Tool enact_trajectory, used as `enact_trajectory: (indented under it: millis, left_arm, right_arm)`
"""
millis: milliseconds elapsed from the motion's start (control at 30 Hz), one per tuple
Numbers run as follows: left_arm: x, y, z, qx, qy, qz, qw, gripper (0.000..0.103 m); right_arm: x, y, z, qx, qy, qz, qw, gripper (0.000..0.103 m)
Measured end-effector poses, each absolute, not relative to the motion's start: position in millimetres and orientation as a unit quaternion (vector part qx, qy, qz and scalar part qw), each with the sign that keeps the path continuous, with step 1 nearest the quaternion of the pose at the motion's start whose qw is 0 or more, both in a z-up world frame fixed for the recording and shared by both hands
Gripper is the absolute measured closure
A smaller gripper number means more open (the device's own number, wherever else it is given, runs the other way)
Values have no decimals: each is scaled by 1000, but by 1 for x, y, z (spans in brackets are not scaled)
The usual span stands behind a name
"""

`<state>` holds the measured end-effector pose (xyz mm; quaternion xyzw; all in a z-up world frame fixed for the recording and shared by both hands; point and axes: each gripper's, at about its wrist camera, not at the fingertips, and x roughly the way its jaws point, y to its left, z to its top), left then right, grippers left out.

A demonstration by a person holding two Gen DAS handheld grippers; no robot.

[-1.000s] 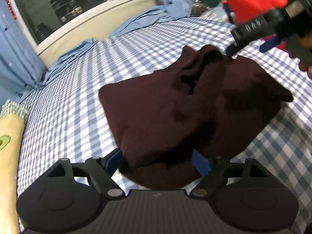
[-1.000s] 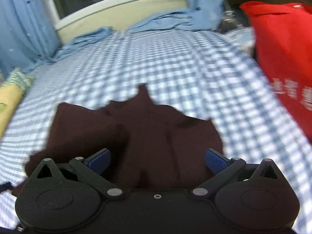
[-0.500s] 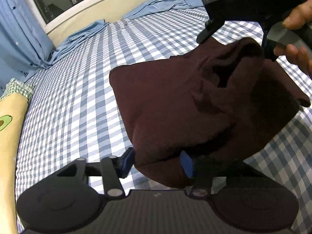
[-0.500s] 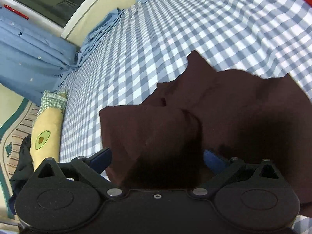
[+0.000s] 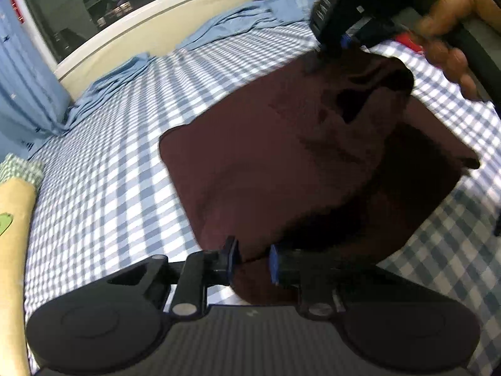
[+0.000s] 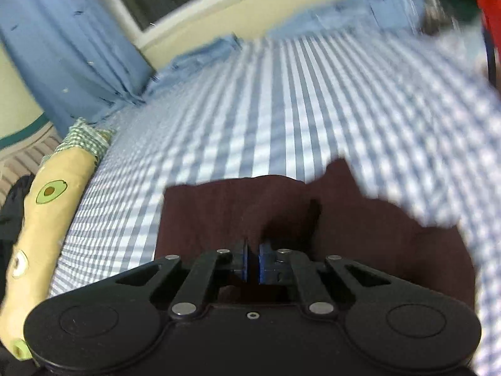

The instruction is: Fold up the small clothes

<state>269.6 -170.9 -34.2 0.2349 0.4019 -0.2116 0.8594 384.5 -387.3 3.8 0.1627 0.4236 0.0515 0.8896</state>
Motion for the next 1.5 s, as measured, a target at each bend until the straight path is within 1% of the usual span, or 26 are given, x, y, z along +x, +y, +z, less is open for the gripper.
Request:
enact_trajectory:
  millis: [167, 300, 400, 500, 667, 933, 1267, 1500]
  left_arm:
    - [263, -198, -31, 248, 388, -258, 850, 85]
    - [257, -218, -31, 258, 377, -294, 840, 85]
    - [251, -231, -32, 264, 373, -318, 831, 85]
    - [247, -239, -36, 270, 377, -333, 821, 83]
    - [250, -241, -42, 271, 398, -338, 808, 82]
    - [259, -232, -34, 229, 425, -331, 811, 81]
    - [257, -247, -36, 233, 426, -351, 800, 81]
    - [259, -256, -36, 238, 436, -352, 793, 81]
  right_arm:
    - [371, -406, 35, 137, 375, 42, 916, 98]
    - [349, -443, 39, 149, 370, 0, 917, 98]
    - [331, -470, 33, 159, 379, -35, 911, 98]
    - [318, -490, 14, 165, 399, -59, 900, 98]
    - [316, -494, -17, 138, 444, -65, 883, 98]
    - [322, -481, -26, 105, 456, -51, 882, 98]
    - [310, -489, -13, 99, 443, -74, 888, 99]
    - [316, -504, -40, 110, 477, -92, 867, 98]
